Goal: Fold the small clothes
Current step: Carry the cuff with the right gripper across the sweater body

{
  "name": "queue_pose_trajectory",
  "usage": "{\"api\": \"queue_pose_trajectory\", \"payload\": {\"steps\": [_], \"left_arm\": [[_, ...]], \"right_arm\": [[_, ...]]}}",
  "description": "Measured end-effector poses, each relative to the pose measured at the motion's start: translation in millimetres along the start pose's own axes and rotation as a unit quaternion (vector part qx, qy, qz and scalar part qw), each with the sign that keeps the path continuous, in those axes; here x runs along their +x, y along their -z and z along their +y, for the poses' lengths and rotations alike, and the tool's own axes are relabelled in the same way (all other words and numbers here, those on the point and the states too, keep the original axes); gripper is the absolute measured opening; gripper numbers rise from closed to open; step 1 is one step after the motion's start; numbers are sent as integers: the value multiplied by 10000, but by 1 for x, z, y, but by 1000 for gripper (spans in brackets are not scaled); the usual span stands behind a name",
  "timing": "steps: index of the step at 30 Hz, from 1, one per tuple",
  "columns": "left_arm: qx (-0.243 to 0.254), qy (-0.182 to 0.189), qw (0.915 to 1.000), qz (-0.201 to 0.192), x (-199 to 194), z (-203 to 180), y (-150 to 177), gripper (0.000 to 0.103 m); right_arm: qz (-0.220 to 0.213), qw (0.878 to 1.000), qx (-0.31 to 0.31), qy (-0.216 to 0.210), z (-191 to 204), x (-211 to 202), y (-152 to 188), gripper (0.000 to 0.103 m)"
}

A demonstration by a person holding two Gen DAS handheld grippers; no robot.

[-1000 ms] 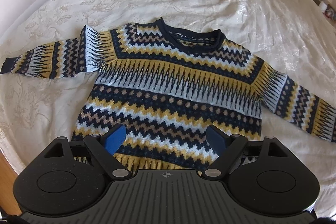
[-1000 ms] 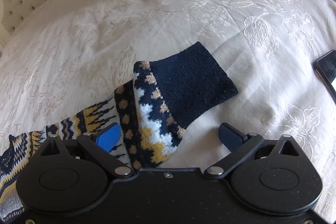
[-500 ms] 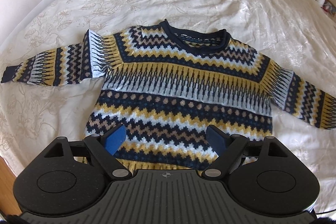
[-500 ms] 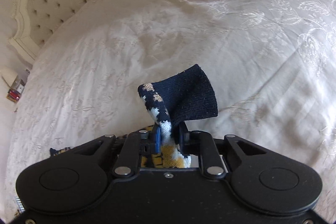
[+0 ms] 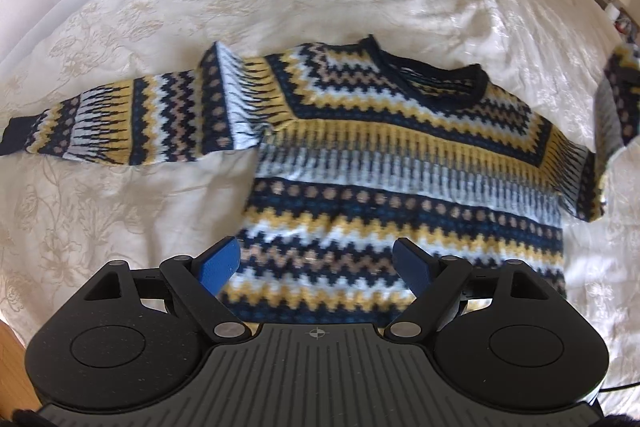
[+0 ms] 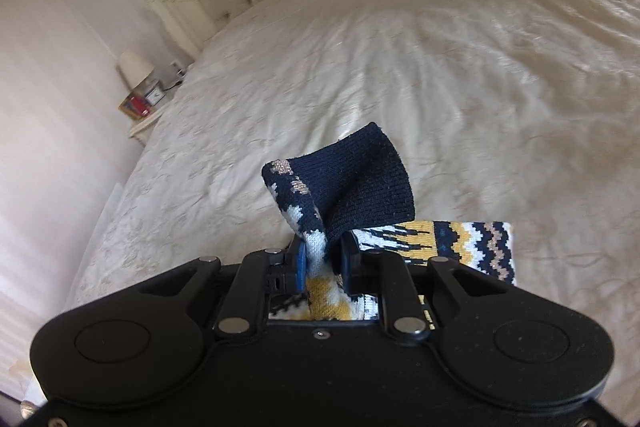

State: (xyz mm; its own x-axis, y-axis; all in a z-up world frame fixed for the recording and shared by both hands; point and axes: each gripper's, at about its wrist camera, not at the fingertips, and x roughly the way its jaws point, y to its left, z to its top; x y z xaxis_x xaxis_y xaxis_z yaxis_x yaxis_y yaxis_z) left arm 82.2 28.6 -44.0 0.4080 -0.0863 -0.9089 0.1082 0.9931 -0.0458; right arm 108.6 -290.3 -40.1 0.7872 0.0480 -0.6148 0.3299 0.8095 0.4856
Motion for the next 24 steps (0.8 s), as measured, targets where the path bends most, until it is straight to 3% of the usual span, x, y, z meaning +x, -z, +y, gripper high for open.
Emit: {"api": "queue_pose_trajectory", "payload": {"steps": [5, 12, 14, 20, 24], "left_arm": [[-127, -131, 9998, 25, 6, 39, -8, 83], [-154, -224, 9996, 92, 20, 73, -19, 83], [-129, -190, 9997, 94, 24, 77, -22, 83], [-37, 67, 10000, 7, 38, 74, -33, 83], [64, 227, 9997, -33, 50, 59, -43, 83]], "right_arm": [[406, 9980, -310, -381, 63, 54, 31, 26], [1015, 9888, -984, -485, 126, 107, 84, 34], [1153, 9856, -1136, -481, 133, 113, 96, 46], [1198, 9845, -1242, -325, 123, 103, 113, 68], [1201, 9857, -1182, 57, 100, 97, 117, 69]]}}
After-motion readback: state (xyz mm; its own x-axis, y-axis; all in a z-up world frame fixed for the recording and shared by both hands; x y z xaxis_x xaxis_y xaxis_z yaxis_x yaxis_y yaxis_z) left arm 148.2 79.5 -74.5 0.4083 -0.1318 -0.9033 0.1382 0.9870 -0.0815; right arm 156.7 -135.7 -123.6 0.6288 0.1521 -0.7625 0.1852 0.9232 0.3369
